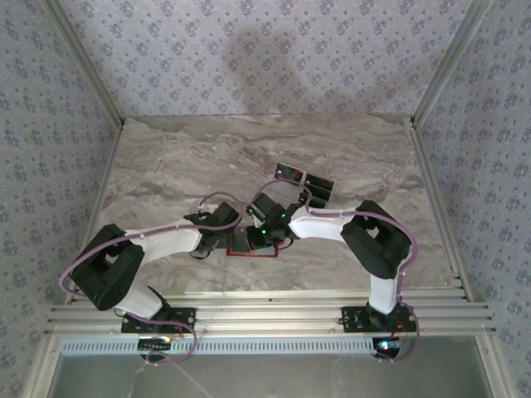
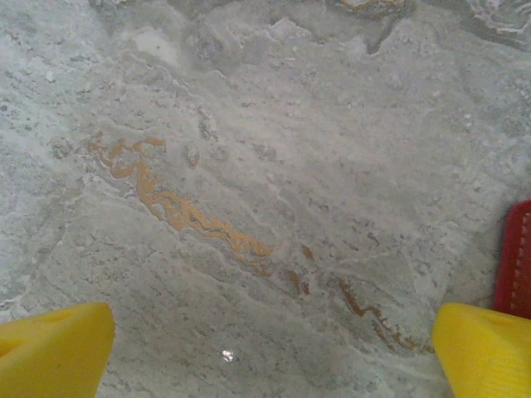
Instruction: Put the credit cards into the card holder
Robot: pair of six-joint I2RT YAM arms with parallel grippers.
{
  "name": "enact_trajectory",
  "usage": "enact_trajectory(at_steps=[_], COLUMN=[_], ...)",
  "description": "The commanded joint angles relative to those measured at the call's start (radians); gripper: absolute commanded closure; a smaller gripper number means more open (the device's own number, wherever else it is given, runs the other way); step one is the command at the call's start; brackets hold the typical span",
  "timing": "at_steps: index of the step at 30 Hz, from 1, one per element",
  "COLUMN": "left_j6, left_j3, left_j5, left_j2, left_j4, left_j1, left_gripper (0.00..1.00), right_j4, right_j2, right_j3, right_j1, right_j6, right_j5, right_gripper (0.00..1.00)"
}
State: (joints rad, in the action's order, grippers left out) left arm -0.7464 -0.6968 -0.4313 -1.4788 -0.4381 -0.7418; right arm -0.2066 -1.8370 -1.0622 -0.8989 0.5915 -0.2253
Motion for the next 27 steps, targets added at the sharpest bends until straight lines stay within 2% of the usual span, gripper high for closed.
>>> enact_trajectory(at_steps=[1,10,20,27], left_j6=[0.009,0.013,0.019,0.02], left_j3=[0.009,0.024,0.02,0.004], left_j5=[0.014,0.031,0.065,0.069], left_j2=[0.012,0.033,0.02,-0.006], left_j4=[-0.067,-0.064,-0.028,-0.022], left_j1=[0.007,0.025,0.023,0.018], left_gripper=[0.0,0.0,0.0,0.0], right_j4=[-0.001,0.012,-0.045,-0.054], right_j2=[0.056,0.062,0.154,0.108], right_j3=[0.051,0.085,0.036,0.011], right_j1=[0.032,0.061,0.071,0.088], right_j6=[0.018,0.01,-0.015,-0.027], right_j5=[0.012,-0.008,0.008,0.002], right_gripper=[1.0,1.0,1.0,1.0])
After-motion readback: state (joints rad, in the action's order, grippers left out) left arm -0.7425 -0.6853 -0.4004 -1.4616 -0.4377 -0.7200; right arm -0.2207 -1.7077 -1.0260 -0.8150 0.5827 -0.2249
